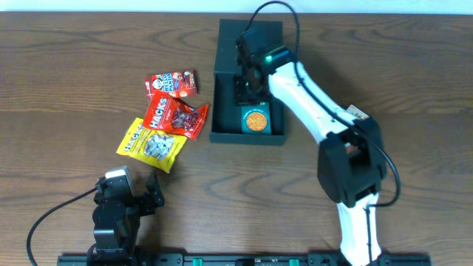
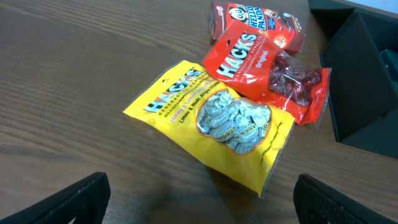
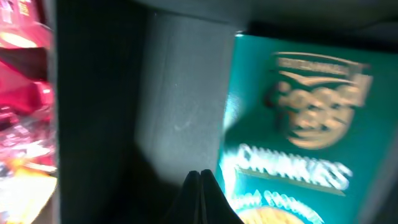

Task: Pack container
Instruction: 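Carry the Chunkies box into the green box and lower it upright, then open the right gripper and lift it out of the green box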

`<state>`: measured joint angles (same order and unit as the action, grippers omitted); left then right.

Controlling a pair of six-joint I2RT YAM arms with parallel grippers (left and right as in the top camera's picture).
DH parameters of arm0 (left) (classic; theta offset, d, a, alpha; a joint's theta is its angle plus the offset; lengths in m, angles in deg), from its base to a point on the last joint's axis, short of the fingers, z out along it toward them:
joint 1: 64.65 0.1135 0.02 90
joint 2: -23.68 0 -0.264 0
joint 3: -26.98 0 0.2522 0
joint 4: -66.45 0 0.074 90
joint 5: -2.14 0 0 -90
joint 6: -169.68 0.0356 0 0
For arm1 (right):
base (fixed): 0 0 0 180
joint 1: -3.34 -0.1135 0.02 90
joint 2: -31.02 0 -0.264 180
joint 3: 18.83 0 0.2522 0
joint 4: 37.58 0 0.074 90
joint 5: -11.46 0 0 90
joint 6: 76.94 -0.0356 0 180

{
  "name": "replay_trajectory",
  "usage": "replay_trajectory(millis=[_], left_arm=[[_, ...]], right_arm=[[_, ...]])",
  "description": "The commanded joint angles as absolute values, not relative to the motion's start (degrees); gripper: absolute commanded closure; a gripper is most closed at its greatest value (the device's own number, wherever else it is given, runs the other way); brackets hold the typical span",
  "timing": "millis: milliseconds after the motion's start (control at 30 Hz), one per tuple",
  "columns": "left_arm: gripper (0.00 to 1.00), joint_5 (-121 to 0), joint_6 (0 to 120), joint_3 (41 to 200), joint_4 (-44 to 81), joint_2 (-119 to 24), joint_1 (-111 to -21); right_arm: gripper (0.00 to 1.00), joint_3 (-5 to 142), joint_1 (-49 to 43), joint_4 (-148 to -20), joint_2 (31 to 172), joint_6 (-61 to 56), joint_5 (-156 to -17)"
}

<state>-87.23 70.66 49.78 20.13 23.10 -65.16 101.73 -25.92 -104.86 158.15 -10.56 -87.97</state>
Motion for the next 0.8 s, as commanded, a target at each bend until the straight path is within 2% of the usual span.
replay_trajectory(millis=[0,267,567,767], left_arm=[[0.05,-88.4,71.1,49.3,20.2,23.5,-65.4],[0.05,-88.4,71.1,49.3,20.2,23.5,-65.4],[0.05,-88.4,71.1,49.3,20.2,23.5,-65.4],[0.05,-88.4,71.1,49.3,20.2,23.5,-65.4]], right_arm=[[0.99,102.6,-26.9,-103.7,158.9,-9.1,-88.0],[0.99,102.6,-27.4,-102.4,162.4,-10.3,-88.2],[0.98,102.6,-27.1,-105.2,163.9,-21.5,-79.0],[0.98,102.7,-26.8,-105.0,163.9,-24.2,-78.4]])
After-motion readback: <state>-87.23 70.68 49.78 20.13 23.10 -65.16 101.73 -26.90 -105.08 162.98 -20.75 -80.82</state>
